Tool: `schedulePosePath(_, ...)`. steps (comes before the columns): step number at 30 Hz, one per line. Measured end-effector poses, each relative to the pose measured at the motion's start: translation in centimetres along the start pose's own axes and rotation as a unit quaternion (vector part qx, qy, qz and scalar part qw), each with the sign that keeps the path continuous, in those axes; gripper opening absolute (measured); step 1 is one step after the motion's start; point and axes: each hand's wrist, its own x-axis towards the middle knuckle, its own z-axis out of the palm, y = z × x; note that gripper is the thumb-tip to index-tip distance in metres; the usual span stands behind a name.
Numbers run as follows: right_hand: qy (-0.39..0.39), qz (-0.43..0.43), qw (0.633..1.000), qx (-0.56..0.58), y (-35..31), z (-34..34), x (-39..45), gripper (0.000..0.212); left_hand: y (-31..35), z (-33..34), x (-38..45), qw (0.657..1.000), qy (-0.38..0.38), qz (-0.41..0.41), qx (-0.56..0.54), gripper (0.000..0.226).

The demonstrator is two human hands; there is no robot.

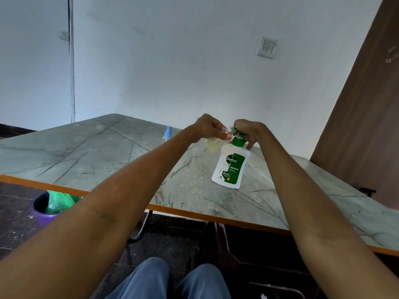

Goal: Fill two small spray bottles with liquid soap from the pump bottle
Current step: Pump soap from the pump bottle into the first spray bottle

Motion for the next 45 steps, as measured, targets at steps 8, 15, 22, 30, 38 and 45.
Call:
schedulePosePath(8,0.022,0.007,1.0,0.004,0.28,0.5,0.06,0.03,-0.18,-0.18,-0.26,1.0,-0.004,-0.004,0.021,0.04)
schedulePosePath(15,0.024,0.007,1.0,-0.001,0.37,0.37,0.1,0.028,-0.18,0.01,-0.26,1.0,0.006,0.0,0.018,0.041)
schedulePosePath(22,0.024,0.002,1.0,-0.008,-0.01,0.16,-0.06,0.025,0.05,0.05,-0.13,1.0,0.005,0.006,0.013,0.04)
schedulePosePath(30,0.017,0.005,1.0,-0.006,0.4,0.55,0.64,0.024,-0.35,-0.14,-0.2,1.0,-0.004,0.004,0.02,0.038)
schedulePosePath(38,0.02,0.0,1.0,-0.011,-0.02,0.26,-0.03,0.025,-0.14,-0.02,-0.11,1.0,0.006,-0.003,0.011,0.038)
schedulePosePath(45,0.014,-0.01,1.0,-0.006,0.01,0.21,-0.02,0.025,0.08,0.0,-0.1,1.0,0.007,-0.004,0.012,0.039)
